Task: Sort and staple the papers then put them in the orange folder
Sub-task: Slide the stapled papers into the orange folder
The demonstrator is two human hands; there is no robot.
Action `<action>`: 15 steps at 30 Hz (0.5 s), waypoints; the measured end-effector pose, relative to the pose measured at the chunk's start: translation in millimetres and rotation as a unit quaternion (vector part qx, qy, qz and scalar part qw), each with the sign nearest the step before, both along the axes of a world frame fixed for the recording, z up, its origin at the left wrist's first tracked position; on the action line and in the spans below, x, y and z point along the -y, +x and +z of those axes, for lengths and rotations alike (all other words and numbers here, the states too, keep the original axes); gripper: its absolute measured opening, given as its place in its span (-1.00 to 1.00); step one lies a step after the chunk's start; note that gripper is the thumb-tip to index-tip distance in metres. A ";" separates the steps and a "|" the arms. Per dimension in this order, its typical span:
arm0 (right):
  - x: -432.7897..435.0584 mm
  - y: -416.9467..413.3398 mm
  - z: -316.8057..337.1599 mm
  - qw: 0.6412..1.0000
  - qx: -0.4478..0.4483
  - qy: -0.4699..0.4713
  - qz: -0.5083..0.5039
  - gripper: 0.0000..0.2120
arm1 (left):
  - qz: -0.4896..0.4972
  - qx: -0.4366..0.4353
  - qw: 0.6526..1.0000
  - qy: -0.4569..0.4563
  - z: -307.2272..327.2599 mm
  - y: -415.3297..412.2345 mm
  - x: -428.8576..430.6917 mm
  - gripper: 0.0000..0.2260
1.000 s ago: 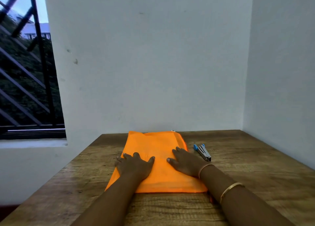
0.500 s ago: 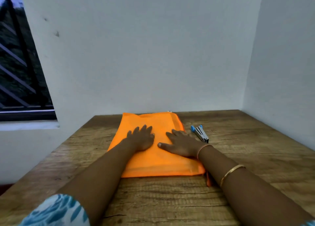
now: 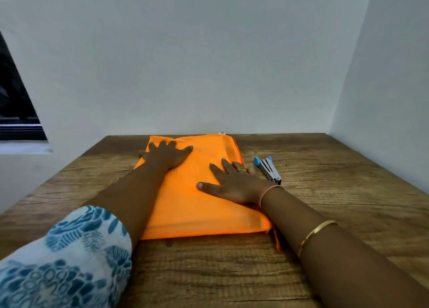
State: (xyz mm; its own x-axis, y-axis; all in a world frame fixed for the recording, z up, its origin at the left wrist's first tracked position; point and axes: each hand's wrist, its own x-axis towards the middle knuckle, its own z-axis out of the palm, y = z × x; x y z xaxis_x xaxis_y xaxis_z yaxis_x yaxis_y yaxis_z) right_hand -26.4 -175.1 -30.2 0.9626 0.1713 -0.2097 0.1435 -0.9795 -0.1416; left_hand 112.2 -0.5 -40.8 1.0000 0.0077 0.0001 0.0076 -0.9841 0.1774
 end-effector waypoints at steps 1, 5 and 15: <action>0.1 0.3 -0.2 1.000 -0.002 0.002 -0.002 -0.23 | 0.005 0.007 1.000 -0.005 -1.6 1.6 -2.9 -0.25; -0.6 -0.3 -0.6 1.000 0.001 0.008 -0.012 -0.23 | -0.012 0.014 1.000 -0.024 -4.4 -3.2 -17.5 -0.40; -1.8 -11.4 -3.4 0.995 0.101 0.000 -0.010 -0.34 | -0.054 0.017 0.995 -0.082 -1.8 -56.9 -56.8 -0.48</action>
